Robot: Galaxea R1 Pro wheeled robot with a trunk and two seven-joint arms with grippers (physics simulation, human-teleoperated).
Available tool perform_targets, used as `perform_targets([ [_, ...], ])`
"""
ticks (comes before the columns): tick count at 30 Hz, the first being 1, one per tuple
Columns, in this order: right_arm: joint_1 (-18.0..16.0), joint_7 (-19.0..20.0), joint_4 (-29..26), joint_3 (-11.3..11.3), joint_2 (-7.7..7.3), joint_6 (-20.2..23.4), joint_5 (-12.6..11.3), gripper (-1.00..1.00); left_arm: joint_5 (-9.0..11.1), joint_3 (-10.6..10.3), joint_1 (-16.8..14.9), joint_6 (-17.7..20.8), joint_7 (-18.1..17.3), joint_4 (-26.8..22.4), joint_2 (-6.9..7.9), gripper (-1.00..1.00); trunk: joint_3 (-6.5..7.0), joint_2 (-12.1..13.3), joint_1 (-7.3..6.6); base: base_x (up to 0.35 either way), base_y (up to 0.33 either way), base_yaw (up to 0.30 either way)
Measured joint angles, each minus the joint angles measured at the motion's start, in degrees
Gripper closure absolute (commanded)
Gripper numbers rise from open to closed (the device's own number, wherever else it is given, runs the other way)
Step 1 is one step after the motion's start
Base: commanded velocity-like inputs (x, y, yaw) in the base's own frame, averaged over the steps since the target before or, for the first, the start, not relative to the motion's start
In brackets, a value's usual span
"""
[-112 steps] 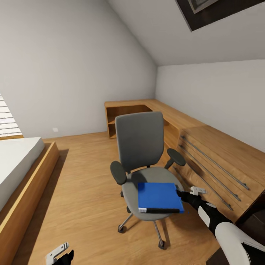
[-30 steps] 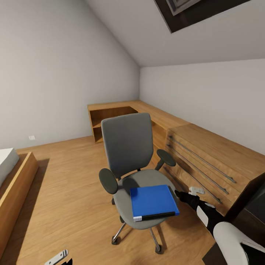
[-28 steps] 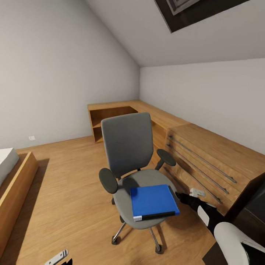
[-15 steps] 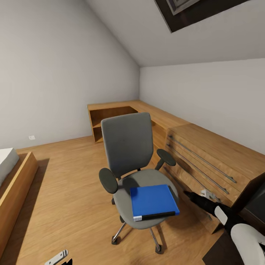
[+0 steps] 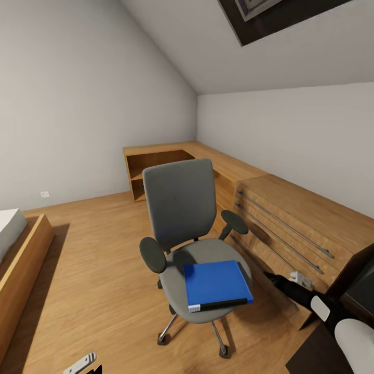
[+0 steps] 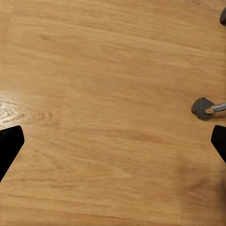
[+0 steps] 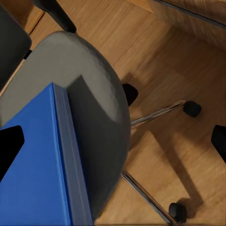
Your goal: In the bedroom, organize the workspace by keeping the computer under the desk, ensuring the monitor is on the desk, placing the keyboard on the desk next to the monitor, placing the mouse on the desk next to the keyboard, moving the folder from the swivel chair onto the desk next to the mouse, stacking the notebook on top of the folder with the pen on top of the notebook, and positioning the swivel chair next to the desk.
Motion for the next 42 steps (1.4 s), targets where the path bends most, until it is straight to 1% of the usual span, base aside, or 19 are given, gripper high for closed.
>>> perform_targets([
  [11, 0.0, 1.24, 2.3, 0.05, -0.06, 0.17, 0.14, -1.0, 0.0, -0.02, 0.0, 0.0, 0.0, 0.0, 0.01, -1.0, 0.0, 0.0, 0.0, 0.0, 0.0, 0.0],
  [16, 0.0, 5.37, 4.97, 0.04, -0.2, 0.4, 0.3, -1.0, 0.0, -0.02, 0.0, 0.0, 0.01, 0.0, 0.01, -1.0, 0.0, 0.0, 0.0, 0.0, 0.0, 0.0],
  [19, 0.0, 7.78, 6.9, 0.02, -1.08, 0.39, 0.38, -1.0, 0.0, -0.03, 0.0, 0.0, -0.02, 0.0, 0.01, -1.0, 0.0, 0.0, 0.0, 0.0, 0.0, 0.0],
  [26, 0.16, 9.2, 10.02, 0.04, -2.36, 0.17, 0.4, -1.0, 0.0, -0.02, 0.0, 0.0, -0.04, -0.02, 0.01, -1.0, 0.0, 0.0, 0.0, 0.0, 0.0, 0.0],
  [34, 3.6, 11.18, 10.38, 0.07, -2.61, 0.15, 0.36, -1.0, 0.0, -0.02, 0.0, 0.0, -0.04, -0.05, -0.03, -1.0, 0.0, 0.0, 0.0, 0.0, 0.0, 0.0],
  [42, 4.3, 12.87, 10.39, -0.03, -2.69, 0.2, 0.35, -1.0, 0.0, -0.02, 0.0, 0.0, -0.06, -0.07, -0.07, -1.0, 0.0, 0.0, 0.0, 0.0, 0.0, 0.0],
])
